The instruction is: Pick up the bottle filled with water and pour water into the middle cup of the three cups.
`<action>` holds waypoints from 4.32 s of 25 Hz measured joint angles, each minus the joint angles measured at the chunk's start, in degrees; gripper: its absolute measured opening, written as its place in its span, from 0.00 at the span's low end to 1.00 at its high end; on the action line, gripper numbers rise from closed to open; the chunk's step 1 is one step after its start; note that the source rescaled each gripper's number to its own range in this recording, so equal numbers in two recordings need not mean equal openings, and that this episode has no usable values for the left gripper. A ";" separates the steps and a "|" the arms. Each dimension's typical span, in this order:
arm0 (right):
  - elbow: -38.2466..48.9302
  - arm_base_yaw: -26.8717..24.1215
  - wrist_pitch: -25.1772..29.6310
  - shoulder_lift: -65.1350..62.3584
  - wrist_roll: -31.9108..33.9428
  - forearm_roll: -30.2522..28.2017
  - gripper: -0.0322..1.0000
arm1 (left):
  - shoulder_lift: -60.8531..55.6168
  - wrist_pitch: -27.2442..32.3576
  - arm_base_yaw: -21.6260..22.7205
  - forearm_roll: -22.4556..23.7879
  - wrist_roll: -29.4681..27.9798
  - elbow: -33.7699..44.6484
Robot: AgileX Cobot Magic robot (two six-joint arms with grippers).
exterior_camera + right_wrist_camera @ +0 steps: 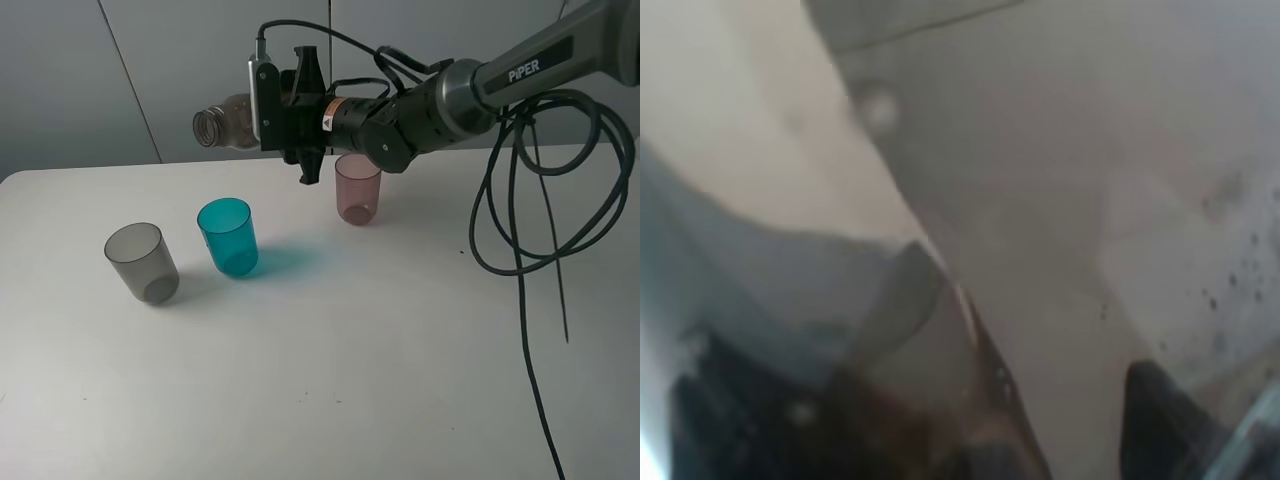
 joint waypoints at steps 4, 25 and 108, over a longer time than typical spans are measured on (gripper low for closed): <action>-0.09 0.00 -0.20 1.36 0.00 0.00 0.06 | 0.00 0.00 0.00 0.00 0.00 0.00; -0.09 0.00 -3.52 2.92 -2.48 0.00 0.06 | 0.00 0.00 0.00 0.00 0.12 0.00; -0.09 0.00 -9.73 3.63 -26.68 4.76 0.06 | 0.00 0.00 0.00 0.00 0.01 0.00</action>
